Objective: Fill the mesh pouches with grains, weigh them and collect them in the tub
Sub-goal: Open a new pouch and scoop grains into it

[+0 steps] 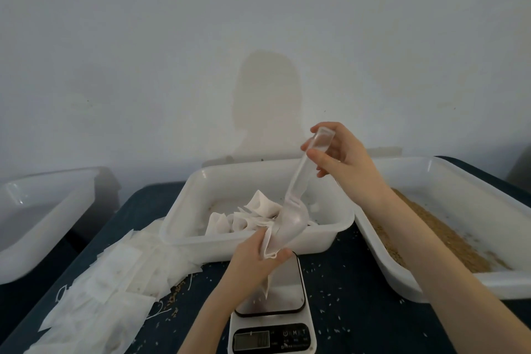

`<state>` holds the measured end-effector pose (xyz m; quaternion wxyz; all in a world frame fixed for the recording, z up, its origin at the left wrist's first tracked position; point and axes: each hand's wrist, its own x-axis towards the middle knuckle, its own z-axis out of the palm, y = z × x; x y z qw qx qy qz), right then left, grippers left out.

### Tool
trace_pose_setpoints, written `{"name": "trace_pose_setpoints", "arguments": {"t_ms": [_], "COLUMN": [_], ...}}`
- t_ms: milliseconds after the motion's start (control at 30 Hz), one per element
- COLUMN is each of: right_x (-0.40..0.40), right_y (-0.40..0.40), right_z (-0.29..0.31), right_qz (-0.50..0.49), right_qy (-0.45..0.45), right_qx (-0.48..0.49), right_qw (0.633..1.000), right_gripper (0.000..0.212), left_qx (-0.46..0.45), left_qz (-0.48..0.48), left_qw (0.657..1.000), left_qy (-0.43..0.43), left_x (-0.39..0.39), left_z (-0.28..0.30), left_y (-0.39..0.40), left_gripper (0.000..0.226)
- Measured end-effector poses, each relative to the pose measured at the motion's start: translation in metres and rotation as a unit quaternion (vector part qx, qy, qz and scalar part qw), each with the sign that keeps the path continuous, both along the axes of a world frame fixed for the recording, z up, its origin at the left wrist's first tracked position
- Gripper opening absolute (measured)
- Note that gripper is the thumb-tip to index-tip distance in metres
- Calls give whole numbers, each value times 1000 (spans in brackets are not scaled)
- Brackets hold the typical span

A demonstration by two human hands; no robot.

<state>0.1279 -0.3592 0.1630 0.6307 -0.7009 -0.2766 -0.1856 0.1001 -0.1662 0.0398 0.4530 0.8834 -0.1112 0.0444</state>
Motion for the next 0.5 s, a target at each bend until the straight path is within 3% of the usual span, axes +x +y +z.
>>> {"name": "trace_pose_setpoints", "arguments": {"t_ms": [100,233,367,500], "right_x": [1,2,-4,-8], "right_y": [-15,-42,-75,-112], "right_z": [-3,-17,-34,-54], "right_qz": [-26,-33,-51,-99], "right_qy": [42,108,142,131], "right_qx": [35,54,104,209], "right_qw": [998,992,983,964], "right_gripper": [19,21,30,11], "left_qx": [-6,-1,-60,-91], "left_qz": [7,12,-6,2], "left_qw": [1000,1000,998,996], "left_qy": [-11,-9,11,23], "left_x": [1,4,4,9], "left_z": [4,5,4,-2], "left_y": [-1,-2,-4,-11], "left_gripper": [18,26,24,33]}}
